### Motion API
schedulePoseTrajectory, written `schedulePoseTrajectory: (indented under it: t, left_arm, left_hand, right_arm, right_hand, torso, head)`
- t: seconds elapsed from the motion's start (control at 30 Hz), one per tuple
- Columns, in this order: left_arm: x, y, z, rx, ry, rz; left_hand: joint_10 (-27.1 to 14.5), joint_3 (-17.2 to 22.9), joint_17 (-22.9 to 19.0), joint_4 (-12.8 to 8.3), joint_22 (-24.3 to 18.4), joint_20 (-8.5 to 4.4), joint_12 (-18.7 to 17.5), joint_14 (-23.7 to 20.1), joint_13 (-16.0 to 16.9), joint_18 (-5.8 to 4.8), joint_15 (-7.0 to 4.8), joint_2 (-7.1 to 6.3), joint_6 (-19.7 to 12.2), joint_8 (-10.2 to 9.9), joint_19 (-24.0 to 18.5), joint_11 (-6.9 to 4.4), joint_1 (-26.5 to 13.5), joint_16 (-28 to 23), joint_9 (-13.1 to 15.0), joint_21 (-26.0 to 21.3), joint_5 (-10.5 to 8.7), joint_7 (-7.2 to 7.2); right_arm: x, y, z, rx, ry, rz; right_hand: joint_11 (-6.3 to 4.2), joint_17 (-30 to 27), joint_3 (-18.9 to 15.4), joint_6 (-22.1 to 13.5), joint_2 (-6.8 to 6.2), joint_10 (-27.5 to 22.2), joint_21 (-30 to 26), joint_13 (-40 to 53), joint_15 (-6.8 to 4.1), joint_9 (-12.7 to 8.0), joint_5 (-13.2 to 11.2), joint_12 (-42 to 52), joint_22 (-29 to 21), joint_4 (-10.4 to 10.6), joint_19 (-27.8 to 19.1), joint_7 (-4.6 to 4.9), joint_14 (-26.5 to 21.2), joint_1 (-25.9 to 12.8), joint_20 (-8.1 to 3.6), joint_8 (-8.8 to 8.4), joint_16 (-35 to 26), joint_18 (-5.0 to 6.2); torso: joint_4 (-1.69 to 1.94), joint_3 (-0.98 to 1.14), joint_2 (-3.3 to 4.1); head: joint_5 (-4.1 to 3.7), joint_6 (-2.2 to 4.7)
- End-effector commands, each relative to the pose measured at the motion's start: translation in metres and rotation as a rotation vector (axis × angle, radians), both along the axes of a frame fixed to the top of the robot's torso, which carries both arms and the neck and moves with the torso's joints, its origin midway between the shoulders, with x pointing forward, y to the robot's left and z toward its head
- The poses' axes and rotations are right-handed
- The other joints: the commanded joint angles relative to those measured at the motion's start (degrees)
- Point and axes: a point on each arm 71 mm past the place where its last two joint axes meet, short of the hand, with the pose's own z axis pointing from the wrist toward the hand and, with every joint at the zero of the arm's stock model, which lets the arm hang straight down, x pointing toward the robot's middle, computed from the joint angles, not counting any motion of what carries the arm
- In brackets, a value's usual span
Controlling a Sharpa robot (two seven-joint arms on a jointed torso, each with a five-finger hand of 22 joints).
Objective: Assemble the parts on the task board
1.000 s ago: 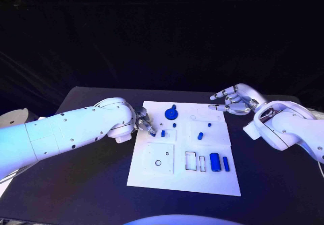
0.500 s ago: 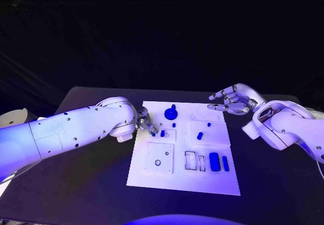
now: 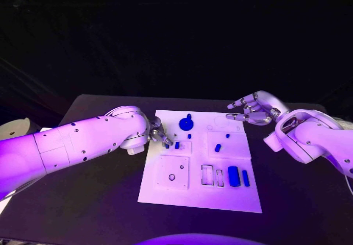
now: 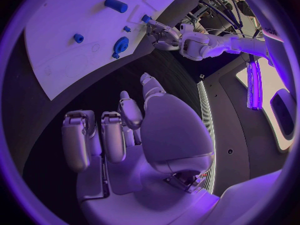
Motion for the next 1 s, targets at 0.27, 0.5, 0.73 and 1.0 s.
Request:
schedulePoseTrajectory:
  t: [0.27, 0.5, 0.73, 1.0]
  left_arm:
    - [-0.001, 0.005, -0.007, 0.036, 0.021, 0.004]
    - [0.000, 0.007, -0.006, 0.022, 0.002, 0.022]
    - [0.001, 0.009, -0.002, -0.058, -0.037, 0.089]
    - [0.001, 0.011, 0.004, -0.218, -0.074, 0.158]
  left_hand:
    - [0.48, -6.56, 15.09, 3.02, 11.37, -0.37, 0.63, 6.04, 0.45, -1.20, -0.30, -1.86, 0.74, 0.13, 4.67, -0.04, -4.62, 0.18, -0.06, 0.37, -0.52, 0.09]
    - [0.52, -16.14, 15.09, 6.27, 11.54, -0.44, 0.73, 6.04, 0.76, -1.23, -0.43, -0.51, 0.70, 0.19, 4.71, -0.13, -4.74, 0.18, -0.12, 0.44, -4.04, -0.07]
    - [-0.37, -21.19, 15.09, 9.24, 10.52, -0.48, -0.83, 6.04, -0.91, -0.91, -0.33, 1.11, -0.06, -0.04, 4.33, 0.06, -3.55, 0.18, -0.28, -0.68, -4.56, 0.15]
    - [-5.19, -26.94, 15.09, 10.72, 4.65, 0.14, -8.04, 6.04, -9.08, 0.73, 0.30, 2.74, -3.45, -1.13, 2.07, 1.16, -1.50, 0.18, -1.32, -7.12, -4.23, 1.48]
  right_arm:
    - [-0.001, 0.001, 0.000, -0.007, -0.002, 0.016]
    - [0.000, 0.001, 0.000, -0.006, -0.004, 0.015]
    - [0.000, 0.001, 0.000, -0.006, -0.004, 0.014]
    - [0.000, 0.001, -0.001, -0.006, -0.005, 0.013]
  right_hand:
    - [-0.12, 9.95, -0.37, 0.42, 0.35, -0.47, -0.45, -0.19, -0.10, 0.04, 0.32, -0.15, 8.51, -0.10, 2.31, -0.05, 4.86, -0.33, -0.19, 0.11, -0.27, 0.33]
    - [-0.12, 9.95, -0.37, 0.42, 0.35, -0.47, -0.45, -0.19, -0.10, 0.04, 0.32, -0.15, 8.51, -0.10, 2.31, -0.05, 4.86, -0.33, -0.19, 0.11, -0.27, 0.33]
    - [-0.12, 9.93, -0.38, 0.42, 0.35, -0.49, -0.46, -0.21, -0.10, 0.03, 0.33, -0.18, 8.50, -0.09, 2.31, -0.05, 4.85, -0.34, -0.19, 0.11, -0.28, 0.33]
    - [-0.12, 9.89, -0.42, 0.40, 0.34, -0.53, -0.47, -0.27, -0.10, 0.03, 0.33, -0.26, 8.49, -0.07, 2.30, -0.05, 4.84, -0.35, -0.19, 0.10, -0.31, 0.33]
  torso:
    - [-0.01, -0.05, 0.00]
    - [-0.02, -0.07, -0.03]
    - [0.00, -0.09, 0.04]
    - [0.03, -0.05, 0.01]
  head:
    - [-0.06, 0.01]
    - [-0.15, 0.04]
    - [-0.28, 0.07]
    - [-0.39, 0.13]
